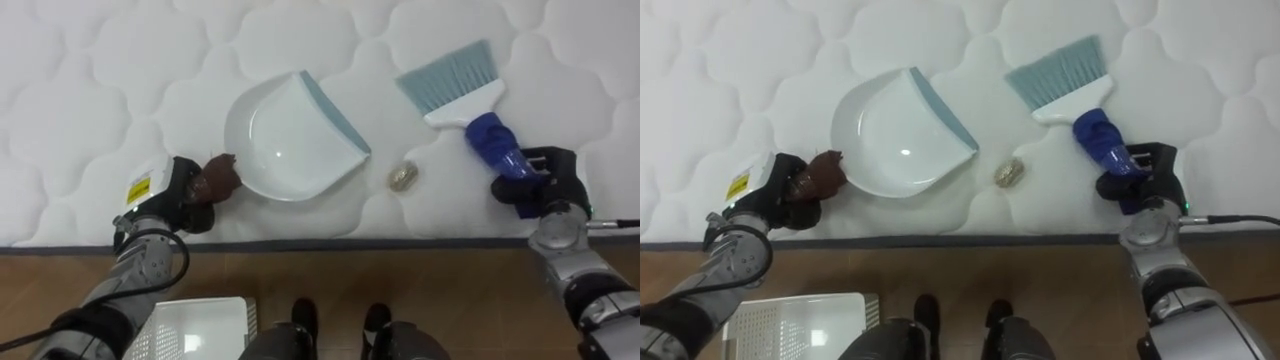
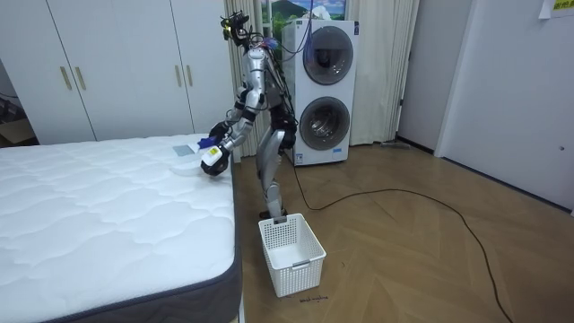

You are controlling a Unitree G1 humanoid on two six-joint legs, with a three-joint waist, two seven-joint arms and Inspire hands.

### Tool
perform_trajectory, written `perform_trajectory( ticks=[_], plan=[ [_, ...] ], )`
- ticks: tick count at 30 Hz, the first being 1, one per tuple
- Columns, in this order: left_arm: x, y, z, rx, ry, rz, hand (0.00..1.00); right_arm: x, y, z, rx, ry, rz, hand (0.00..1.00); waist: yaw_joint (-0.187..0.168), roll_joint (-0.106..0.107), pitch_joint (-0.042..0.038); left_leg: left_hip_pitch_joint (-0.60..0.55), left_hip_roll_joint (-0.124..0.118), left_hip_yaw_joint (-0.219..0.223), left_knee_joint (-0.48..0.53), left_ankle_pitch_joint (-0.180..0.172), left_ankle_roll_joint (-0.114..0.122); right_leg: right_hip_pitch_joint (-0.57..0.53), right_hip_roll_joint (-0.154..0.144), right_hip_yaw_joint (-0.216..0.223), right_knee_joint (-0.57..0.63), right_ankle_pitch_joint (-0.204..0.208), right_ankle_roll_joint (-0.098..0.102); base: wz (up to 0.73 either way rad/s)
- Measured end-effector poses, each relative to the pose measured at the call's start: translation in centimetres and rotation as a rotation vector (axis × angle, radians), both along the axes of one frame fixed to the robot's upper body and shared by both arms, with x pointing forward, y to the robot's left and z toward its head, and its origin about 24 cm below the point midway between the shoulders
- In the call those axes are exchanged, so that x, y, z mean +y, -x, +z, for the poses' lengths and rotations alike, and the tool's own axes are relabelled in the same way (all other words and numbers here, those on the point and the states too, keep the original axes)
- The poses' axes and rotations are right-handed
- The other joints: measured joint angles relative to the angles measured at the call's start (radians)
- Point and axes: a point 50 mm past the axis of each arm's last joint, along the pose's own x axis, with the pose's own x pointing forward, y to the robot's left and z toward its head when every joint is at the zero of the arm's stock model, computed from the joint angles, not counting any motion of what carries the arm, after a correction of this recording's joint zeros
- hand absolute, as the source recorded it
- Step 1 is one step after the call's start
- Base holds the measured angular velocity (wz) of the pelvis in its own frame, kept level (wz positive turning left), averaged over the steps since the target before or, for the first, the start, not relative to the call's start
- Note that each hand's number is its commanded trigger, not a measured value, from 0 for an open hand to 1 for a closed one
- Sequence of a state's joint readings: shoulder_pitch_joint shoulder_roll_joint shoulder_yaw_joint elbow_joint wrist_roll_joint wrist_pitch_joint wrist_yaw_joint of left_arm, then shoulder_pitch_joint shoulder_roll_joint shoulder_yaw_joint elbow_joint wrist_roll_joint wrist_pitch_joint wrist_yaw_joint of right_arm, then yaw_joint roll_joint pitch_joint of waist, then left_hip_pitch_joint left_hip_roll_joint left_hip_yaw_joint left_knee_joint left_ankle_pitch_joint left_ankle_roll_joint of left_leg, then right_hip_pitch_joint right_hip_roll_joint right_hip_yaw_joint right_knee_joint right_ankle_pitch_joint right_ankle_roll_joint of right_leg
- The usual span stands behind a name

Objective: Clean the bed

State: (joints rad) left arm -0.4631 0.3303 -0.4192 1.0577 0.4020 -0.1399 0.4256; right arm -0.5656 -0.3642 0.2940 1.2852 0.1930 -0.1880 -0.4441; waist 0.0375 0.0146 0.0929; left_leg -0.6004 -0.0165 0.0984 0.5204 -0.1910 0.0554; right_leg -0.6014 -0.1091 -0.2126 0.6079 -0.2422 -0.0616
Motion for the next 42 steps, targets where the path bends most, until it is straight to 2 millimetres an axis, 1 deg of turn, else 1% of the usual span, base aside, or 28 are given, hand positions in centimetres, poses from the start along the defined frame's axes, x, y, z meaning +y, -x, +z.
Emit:
perform_trajectory(
  ticks=[8, 15, 20, 21, 22, 25, 27, 30, 32, 35, 39, 41, 42],
  plan=[
    [-0.1, -0.1, 0.1, -0.008, -0.008, -0.004, 1.0, -0.3, 0.1, 0.1, 0.003, 0.006, -0.012, 1.0, -0.005, 0.0, -0.0011, 0.001, -0.012, -0.008, -0.001, 0.004, 0.004, -0.001, -0.014, -0.007, 0.007, -0.007, 0.001, 0.04],
    [-0.2, -0.2, 0.3, -0.012, -0.034, -0.02, 1.0, -0.8, 0.2, 0.2, 0.007, 0.04, -0.031, 1.0, -0.007, -0.002, -0.0023, 0.003, -0.022, 0.001, 0.007, 0.007, 0.009, -0.01, -0.028, -0.001, 0.033, -0.013, 0.006, 0.0],
    [0.3, -0.1, 0.2, 0.003, -0.076, -0.031, 1.0, -1.8, 0.4, 0.6, 0.034, 0.108, -0.031, 1.0, -0.009, -0.011, -0.0074, 0.009, -0.026, 0.009, 0.007, 0.01, 0.015, -0.011, -0.03, 0.016, 0.036, -0.016, 0.011, -0.05],
    [0.7, 0.0, 0.4, 0.003, -0.103, -0.041, 1.0, -2.1, 0.4, 0.8, 0.043, 0.134, -0.026, 1.0, -0.01, -0.017, -0.0077, 0.009, -0.026, 0.011, 0.004, 0.011, 0.015, -0.011, -0.029, 0.018, 0.036, -0.016, 0.011, -0.05],
    [1.1, -0.1, 0.6, 0.001, -0.129, -0.052, 1.0, -2.4, 0.5, 0.8, 0.059, 0.16, -0.019, 1.0, -0.009, -0.024, -0.0097, 0.009, -0.025, 0.012, 0.003, 0.011, 0.015, -0.011, -0.028, 0.019, 0.034, -0.016, 0.011, -0.05],
    [1.7, 0.0, 1.0, -0.006, -0.171, -0.071, 1.0, -2.8, 0.6, 1.0, 0.083, 0.208, -0.003, 1.0, -0.012, -0.046, -0.0182, 0.009, -0.023, 0.012, 0.002, 0.011, 0.015, -0.008, -0.026, 0.018, 0.032, -0.015, 0.012, 0.0],
    [2.1, 0.2, 1.0, -0.006, -0.194, -0.076, 1.0, -3.0, 0.4, 1.4, 0.089, 0.253, 0.015, 1.0, -0.017, -0.054, -0.021, 0.01, -0.023, 0.012, 0.001, 0.011, 0.016, -0.007, -0.027, 0.015, 0.03, -0.011, 0.013, 0.0],
    [2.4, 0.3, 1.2, -0.008, -0.214, -0.088, 1.0, -3.9, 0.0, 2.5, 0.107, 0.365, 0.034, 1.0, -0.015, -0.055, -0.0203, 0.012, -0.021, 0.012, -0.002, 0.013, 0.019, -0.002, -0.025, 0.013, 0.019, 0.0, 0.016, 0.0],
    [2.6, 0.2, 1.4, -0.012, -0.234, -0.104, 1.0, -4.8, -0.2, 3.5, 0.121, 0.463, 0.042, 1.0, -0.005, -0.058, -0.0189, 0.012, -0.02, 0.012, -0.005, 0.013, 0.02, -0.002, -0.021, 0.017, 0.013, 0.004, 0.017, -0.02],
    [3.0, 0.3, 1.5, -0.007, -0.256, -0.109, 1.0, -5.5, -0.2, 4.3, 0.138, 0.539, 0.061, 1.0, -0.001, -0.064, -0.0185, 0.017, -0.02, 0.014, -0.015, 0.013, 0.019, -0.002, -0.021, 0.018, 0.011, 0.004, 0.017, 0.0],
    [3.5, 0.7, 1.4, 0.004, -0.268, -0.102, 1.0, -6.0, -0.3, 4.8, 0.16, 0.626, 0.103, 1.0, 0.0, -0.069, -0.0183, 0.023, -0.017, 0.021, -0.017, 0.013, 0.019, -0.001, -0.021, 0.019, 0.015, 0.005, 0.016, -0.05],
    [4.0, 0.8, 1.5, 0.008, -0.279, -0.096, 1.0, -5.8, -0.9, 5.4, 0.167, 0.67, 0.128, 1.0, 0.0, -0.082, -0.0111, 0.03, -0.014, 0.032, -0.024, 0.013, 0.018, -0.001, -0.021, 0.018, 0.013, 0.006, 0.014, -0.13],
    [4.1, 0.7, 1.6, 0.006, -0.283, -0.097, 1.0, -5.8, -1.0, 5.6, 0.17, 0.686, 0.136, 1.0, -0.001, -0.084, -0.0096, 0.03, -0.014, 0.032, -0.028, 0.013, 0.018, -0.001, -0.021, 0.017, 0.012, 0.006, 0.013, -0.04]
  ],
)
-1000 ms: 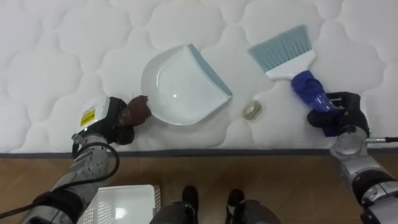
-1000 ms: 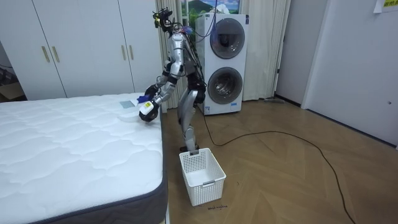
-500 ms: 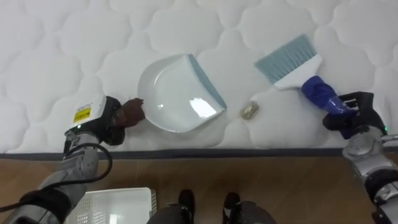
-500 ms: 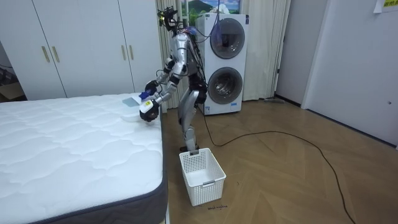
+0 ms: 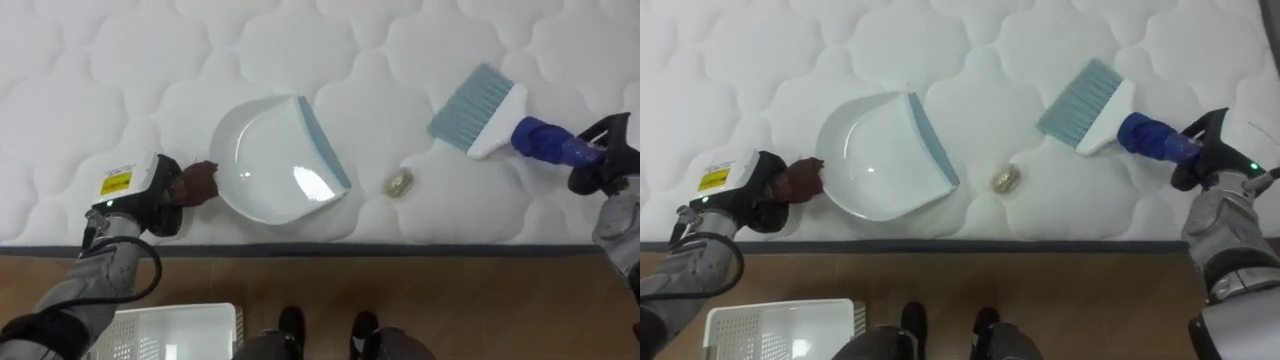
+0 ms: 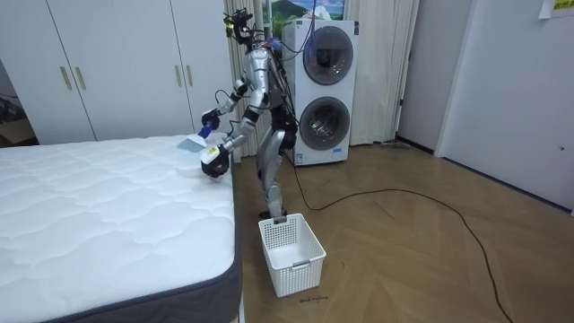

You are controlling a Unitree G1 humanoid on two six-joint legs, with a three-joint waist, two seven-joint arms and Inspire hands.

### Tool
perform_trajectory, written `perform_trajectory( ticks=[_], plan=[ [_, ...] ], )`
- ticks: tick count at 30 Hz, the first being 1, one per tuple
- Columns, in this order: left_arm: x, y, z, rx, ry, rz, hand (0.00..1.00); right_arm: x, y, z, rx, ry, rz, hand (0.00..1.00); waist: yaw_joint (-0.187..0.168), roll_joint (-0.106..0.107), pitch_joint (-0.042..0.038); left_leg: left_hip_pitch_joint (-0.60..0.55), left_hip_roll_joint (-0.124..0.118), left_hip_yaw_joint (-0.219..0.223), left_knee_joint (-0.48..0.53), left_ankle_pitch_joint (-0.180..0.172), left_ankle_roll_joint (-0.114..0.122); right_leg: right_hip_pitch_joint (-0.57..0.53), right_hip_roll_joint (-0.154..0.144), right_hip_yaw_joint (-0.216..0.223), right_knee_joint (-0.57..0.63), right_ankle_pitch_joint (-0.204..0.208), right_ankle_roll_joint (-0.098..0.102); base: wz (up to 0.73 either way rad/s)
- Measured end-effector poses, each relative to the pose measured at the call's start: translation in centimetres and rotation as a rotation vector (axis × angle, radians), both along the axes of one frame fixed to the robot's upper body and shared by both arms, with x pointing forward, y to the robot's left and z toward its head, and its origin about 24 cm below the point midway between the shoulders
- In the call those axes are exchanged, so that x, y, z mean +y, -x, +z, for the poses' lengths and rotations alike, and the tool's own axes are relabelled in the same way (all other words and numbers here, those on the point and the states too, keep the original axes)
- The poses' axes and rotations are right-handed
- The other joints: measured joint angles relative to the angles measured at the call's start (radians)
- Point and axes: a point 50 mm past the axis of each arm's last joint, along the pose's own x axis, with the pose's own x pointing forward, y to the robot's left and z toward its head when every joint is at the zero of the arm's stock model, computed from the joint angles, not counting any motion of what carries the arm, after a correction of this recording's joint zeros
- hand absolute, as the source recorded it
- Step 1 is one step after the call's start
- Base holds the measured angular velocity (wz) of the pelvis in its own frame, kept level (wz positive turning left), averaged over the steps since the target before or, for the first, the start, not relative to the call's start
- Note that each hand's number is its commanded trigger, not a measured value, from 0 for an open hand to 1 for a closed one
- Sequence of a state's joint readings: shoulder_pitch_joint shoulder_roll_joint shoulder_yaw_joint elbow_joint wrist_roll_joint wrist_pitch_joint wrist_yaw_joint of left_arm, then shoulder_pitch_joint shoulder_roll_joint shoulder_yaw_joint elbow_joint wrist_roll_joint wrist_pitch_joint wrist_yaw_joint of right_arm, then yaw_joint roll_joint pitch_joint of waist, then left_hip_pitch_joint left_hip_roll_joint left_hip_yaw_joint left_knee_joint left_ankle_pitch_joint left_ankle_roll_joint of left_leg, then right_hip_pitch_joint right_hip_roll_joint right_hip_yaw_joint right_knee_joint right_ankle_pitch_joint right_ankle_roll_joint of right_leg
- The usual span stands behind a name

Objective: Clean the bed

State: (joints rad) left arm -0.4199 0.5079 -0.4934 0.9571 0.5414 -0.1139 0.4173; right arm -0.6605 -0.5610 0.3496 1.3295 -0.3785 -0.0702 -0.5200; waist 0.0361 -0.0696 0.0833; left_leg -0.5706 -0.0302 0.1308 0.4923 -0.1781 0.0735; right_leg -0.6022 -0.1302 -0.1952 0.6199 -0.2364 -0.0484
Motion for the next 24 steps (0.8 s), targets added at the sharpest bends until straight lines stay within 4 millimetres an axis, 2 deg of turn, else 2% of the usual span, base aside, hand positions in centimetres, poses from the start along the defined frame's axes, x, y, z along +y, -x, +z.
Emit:
perform_trajectory(
  ticks=[1, 5, 11, 13, 21, 24],
  plan=[
    [0.1, -0.1, 0.1, 0.003, -0.004, -0.002, 1.0, -0.1, -0.2, 0.4, 0.013, 0.039, 0.017, 1.0, -0.001, -0.005, 0.0019, 0.0, 0.0, 0.0, -0.005, 0.0, 0.0, 0.0, 0.0, 0.0, -0.009, 0.0, -0.001, 0.0],
    [0.5, 0.3, 0.1, 0.014, -0.017, -0.006, 1.0, 0.1, -0.8, 1.0, 0.071, 0.183, 0.087, 1.0, 0.0, -0.031, 0.0003, 0.01, 0.003, 0.001, -0.006, 0.0, 0.0, 0.014, 0.006, 0.0, -0.025, 0.005, -0.001, 0.0],
    [0.6, 0.6, -0.1, 0.025, -0.035, -0.022, 1.0, 0.5, -1.4, 1.7, 0.155, 0.379, 0.189, 1.0, 0.017, -0.043, 0.0011, 0.04, 0.018, 0.002, -0.031, 0.0, 0.0, 0.059, 0.029, -0.004, -0.088, 0.036, 0.003, -0.08],
    [0.6, 0.7, -0.1, 0.027, -0.051, -0.032, 1.0, 0.7, -1.5, 1.7, 0.188, 0.428, 0.213, 1.0, 0.02, -0.052, -0.0027, 0.043, 0.02, 0.0, -0.034, 0.0, 0.0, 0.069, 0.031, -0.009, -0.1, 0.04, 0.005, 0.02],
    [0.9, 0.5, 0.4, 0.015, -0.101, -0.059, 1.0, 2.2, -2.7, 2.5, 0.24, 0.609, 0.33, 1.0, 0.031, -0.055, -0.0016, 0.042, 0.033, 0.003, -0.035, 0.0, 0.001, 0.08, 0.049, -0.01, -0.139, 0.063, 0.006, -0.05],
    [0.9, 0.3, 0.7, 0.011, -0.107, -0.071, 1.0, 2.7, -3.0, 2.8, 0.262, 0.637, 0.358, 1.0, 0.031, -0.055, -0.0016, 0.043, 0.033, 0.004, -0.047, 0.0, 0.001, 0.081, 0.044, -0.031, -0.143, 0.066, 0.002, -0.01]
  ],
)
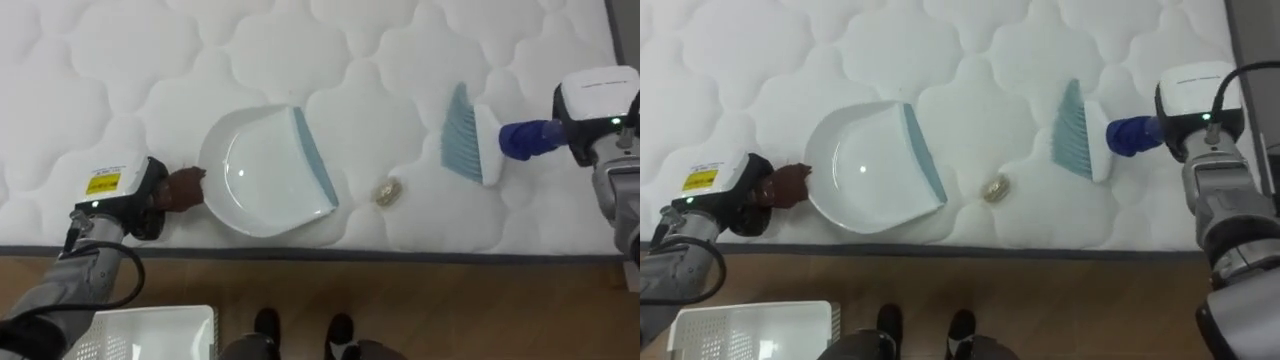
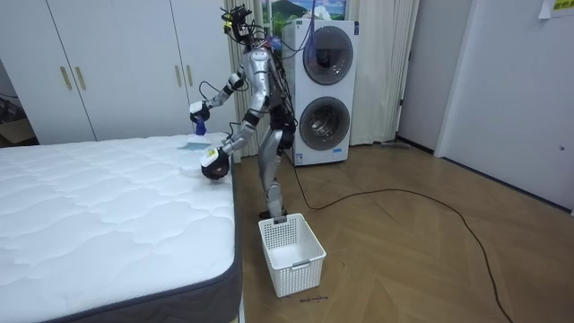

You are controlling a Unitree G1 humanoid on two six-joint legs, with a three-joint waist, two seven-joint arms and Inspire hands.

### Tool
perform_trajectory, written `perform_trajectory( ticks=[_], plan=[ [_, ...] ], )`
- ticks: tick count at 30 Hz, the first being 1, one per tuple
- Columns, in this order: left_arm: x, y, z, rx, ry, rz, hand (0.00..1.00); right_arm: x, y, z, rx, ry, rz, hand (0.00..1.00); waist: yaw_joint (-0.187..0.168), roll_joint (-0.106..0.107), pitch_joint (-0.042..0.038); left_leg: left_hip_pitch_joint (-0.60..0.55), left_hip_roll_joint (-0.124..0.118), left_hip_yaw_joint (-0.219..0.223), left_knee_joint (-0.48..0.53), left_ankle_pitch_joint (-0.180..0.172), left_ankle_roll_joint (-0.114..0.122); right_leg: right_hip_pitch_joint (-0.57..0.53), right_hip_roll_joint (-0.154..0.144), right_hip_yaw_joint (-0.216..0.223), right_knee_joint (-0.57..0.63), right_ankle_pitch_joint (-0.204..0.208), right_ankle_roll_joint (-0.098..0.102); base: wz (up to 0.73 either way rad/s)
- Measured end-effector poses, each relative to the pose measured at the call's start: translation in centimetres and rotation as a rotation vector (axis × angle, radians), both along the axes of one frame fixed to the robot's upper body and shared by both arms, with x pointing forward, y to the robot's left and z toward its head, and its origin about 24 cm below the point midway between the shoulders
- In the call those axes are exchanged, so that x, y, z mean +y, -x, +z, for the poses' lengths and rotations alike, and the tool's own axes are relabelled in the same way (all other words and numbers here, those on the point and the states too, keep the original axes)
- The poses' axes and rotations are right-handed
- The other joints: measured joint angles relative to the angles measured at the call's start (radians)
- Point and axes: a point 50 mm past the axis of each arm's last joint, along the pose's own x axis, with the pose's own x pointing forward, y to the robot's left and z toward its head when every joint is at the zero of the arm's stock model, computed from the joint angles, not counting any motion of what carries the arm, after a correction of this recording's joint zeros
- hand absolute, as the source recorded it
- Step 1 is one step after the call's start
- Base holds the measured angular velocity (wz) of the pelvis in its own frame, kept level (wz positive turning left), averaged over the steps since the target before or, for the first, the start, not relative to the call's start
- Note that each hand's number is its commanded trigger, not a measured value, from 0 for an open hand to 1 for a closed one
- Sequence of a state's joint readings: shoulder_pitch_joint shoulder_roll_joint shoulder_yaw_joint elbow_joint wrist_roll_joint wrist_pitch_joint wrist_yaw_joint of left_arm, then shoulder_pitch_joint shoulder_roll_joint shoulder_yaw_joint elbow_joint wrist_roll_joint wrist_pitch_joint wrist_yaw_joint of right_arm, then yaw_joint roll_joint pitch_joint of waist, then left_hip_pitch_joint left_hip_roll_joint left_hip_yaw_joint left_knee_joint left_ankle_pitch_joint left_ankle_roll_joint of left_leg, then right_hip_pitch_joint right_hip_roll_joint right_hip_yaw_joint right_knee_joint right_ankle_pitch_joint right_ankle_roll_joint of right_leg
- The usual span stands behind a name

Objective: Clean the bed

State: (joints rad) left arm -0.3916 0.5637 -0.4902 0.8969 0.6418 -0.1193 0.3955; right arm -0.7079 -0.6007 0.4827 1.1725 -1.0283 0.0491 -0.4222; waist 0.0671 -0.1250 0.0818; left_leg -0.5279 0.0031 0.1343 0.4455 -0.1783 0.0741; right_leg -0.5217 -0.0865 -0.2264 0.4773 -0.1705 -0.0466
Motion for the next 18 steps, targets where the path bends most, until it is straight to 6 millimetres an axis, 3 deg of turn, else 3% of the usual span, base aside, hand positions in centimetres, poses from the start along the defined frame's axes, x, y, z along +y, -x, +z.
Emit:
perform_trajectory(
  ticks=[5, 18],
  plan=[
    [0.2, 0.1, 0.2, 0.012, -0.009, -0.026, 1.0, 1.3, -0.5, 0.3, 0.039, 0.07, 0.064, 1.0, -0.004, 0.0, 0.0001, 0.008, 0.005, -0.001, -0.017, 0.003, -0.002, 0.015, 0.004, -0.028, -0.04, 0.019, -0.004, 0.0],
    [0.5, 0.6, 0.2, 0.05, -0.024, -0.076, 1.0, 2.7, -0.4, 0.1, 0.114, 0.105, 0.116, 1.0, -0.007, -0.009, -0.0055, 0.035, 0.007, -0.002, -0.037, 0.003, -0.002, 0.056, 0.017, -0.02, -0.092, 0.029, 0.004, 0.0]
  ],
)
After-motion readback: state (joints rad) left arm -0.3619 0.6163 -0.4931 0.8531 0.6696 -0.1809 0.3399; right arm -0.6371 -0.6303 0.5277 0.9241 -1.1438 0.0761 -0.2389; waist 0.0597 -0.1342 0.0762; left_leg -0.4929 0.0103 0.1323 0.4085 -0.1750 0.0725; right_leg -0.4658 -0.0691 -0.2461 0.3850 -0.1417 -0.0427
